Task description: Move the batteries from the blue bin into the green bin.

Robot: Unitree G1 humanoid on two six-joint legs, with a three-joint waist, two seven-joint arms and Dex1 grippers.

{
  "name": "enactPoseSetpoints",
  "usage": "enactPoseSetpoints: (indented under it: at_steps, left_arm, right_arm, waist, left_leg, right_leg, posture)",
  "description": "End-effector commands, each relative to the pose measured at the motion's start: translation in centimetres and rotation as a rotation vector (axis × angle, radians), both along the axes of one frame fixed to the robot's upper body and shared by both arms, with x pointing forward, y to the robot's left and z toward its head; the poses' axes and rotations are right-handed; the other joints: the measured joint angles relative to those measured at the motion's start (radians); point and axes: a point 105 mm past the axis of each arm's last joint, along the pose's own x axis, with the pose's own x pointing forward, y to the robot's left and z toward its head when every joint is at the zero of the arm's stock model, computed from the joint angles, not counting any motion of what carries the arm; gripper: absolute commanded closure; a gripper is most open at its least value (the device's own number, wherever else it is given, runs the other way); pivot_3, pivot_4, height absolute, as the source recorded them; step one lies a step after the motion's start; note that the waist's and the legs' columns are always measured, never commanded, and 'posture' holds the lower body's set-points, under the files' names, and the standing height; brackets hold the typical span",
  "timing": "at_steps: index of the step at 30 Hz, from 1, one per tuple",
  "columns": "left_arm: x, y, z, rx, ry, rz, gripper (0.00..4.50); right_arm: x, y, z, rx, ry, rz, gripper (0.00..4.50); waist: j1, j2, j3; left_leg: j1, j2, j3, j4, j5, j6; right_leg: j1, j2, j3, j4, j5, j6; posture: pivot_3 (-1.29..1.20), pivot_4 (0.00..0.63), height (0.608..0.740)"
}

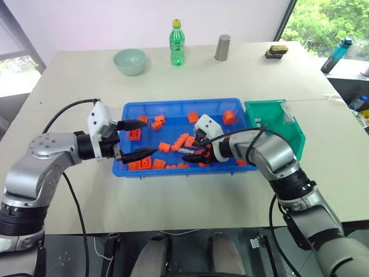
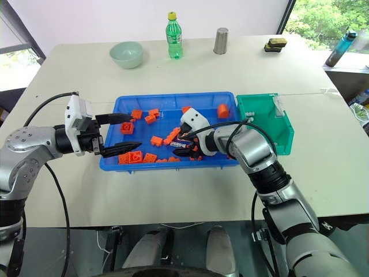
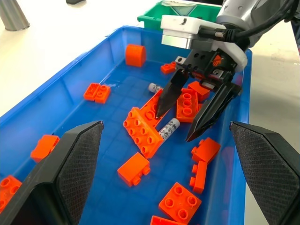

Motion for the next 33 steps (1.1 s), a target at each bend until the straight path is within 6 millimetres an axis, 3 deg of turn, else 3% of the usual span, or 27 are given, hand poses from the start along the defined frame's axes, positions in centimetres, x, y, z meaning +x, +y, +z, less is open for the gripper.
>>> enactPoseSetpoints:
  at_steps: [1,4,12,16,22,33]
  left_arm:
    - [-0.1,0.2,1.4,0.005,-0.060,0.008,0.00]
    - [0.0,0.2,1.5,0.004,-0.065,0.011,0.00]
    - [-0.2,0.3,1.2,0.005,-0.066,0.017,0.00]
    - [-0.1,0.3,1.2,0.003,-0.067,0.018,0.00]
    - [0.0,0.2,1.2,0.003,-0.069,0.011,0.00]
    - [-0.3,0.0,1.5,0.008,-0.067,-0.009,0.00]
  right_arm:
    - [0.4,0.1,-0.8,-0.046,-0.019,0.011,0.99]
    - [0.7,0.1,-0.4,-0.044,-0.058,0.020,0.99]
    - [-1.0,1.0,4.6,0.029,-0.155,0.099,0.99]
    - [-1.6,1.3,5.7,0.063,-0.155,0.105,0.99]
    - [-1.8,1.1,3.6,0.043,-0.102,0.091,0.99]
    - [-0.3,1.0,-0.3,-0.010,-0.038,0.052,0.99]
  waist:
    - [0.000,0.000,0.000]
    - [0.000,0.000,0.000]
    - [0.000,0.000,0.000]
    - [0.000,0.000,0.000]
    - [0.002,0.000,0.000]
    - [0.000,0.000,0.000]
  left_leg:
    - [0.000,0.000,0.000,0.000,0.000,0.000]
    - [0.000,0.000,0.000,0.000,0.000,0.000]
    - [0.000,0.000,0.000,0.000,0.000,0.000]
    - [0.000,0.000,0.000,0.000,0.000,0.000]
    - [0.000,0.000,0.000,0.000,0.000,0.000]
    - [0.000,0.000,0.000,0.000,0.000,0.000]
  right_leg:
    - [0.000,0.000,0.000,0.000,0.000,0.000]
    - [0.000,0.000,0.000,0.000,0.000,0.000]
    - [0.000,0.000,0.000,0.000,0.000,0.000]
    - [0.000,0.000,0.000,0.000,0.000,0.000]
    - [0.000,0.000,0.000,0.000,0.000,0.000]
    - [0.000,0.000,0.000,0.000,0.000,0.000]
  posture:
    - [0.00,0.150,0.727]
    - [0.00,0.150,0.727]
    - [0.00,0.150,0.727]
    - [0.00,0.150,0.727]
    - [0.00,0.150,0.727]
    - [0.00,0.150,0.727]
